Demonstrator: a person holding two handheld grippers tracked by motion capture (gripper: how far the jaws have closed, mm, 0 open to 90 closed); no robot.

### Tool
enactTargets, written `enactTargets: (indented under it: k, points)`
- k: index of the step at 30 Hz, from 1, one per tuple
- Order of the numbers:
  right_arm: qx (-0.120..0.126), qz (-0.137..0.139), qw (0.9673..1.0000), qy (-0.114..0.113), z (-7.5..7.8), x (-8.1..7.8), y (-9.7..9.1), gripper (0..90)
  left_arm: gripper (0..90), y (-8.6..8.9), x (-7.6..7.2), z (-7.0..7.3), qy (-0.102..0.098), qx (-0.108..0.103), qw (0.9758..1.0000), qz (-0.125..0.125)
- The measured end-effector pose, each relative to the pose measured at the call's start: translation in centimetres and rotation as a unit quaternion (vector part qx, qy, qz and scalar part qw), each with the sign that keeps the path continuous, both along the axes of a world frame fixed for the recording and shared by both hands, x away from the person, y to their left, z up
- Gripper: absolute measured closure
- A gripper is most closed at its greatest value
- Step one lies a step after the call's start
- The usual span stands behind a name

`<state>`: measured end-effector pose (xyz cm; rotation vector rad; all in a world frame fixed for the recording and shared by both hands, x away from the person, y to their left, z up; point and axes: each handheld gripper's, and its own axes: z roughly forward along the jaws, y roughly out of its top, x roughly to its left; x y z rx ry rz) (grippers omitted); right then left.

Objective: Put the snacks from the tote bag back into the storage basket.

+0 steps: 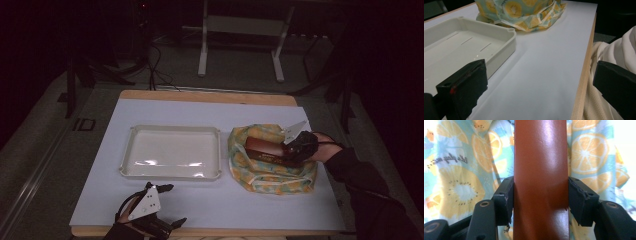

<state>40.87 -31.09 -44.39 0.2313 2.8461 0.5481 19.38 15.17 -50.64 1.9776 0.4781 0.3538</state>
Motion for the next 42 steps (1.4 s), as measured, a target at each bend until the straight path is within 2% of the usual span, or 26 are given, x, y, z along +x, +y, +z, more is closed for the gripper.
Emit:
enactTargets:
  k: [14, 29, 36, 42]
  points:
    - [0.014, -0.008, 0.9998, -0.013, 2.8, -0.3, -0.8, 43.1, 0.0, 0.0, 0.0, 0.0, 0.001, -0.002, 1.0000, 0.000]
    - [0.008, -0.005, 0.9996, -0.028, 5.8, -0.8, -0.8, 43.2, 0.0, -0.1, 0.0, 0.0, 0.002, 0.002, 1.0000, -0.001]
    - [0.012, 0.002, 0.9991, -0.040, 7.9, -0.9, -0.3, 43.2, 0.0, -0.1, 0.0, 0.0, 0.002, 0.003, 1.0000, -0.002]
    - [0.010, 0.014, 0.9988, -0.045, 9.3, -0.9, 1.1, 43.2, 0.0, -0.1, 0.0, 0.0, 0.002, 0.002, 1.0000, -0.002]
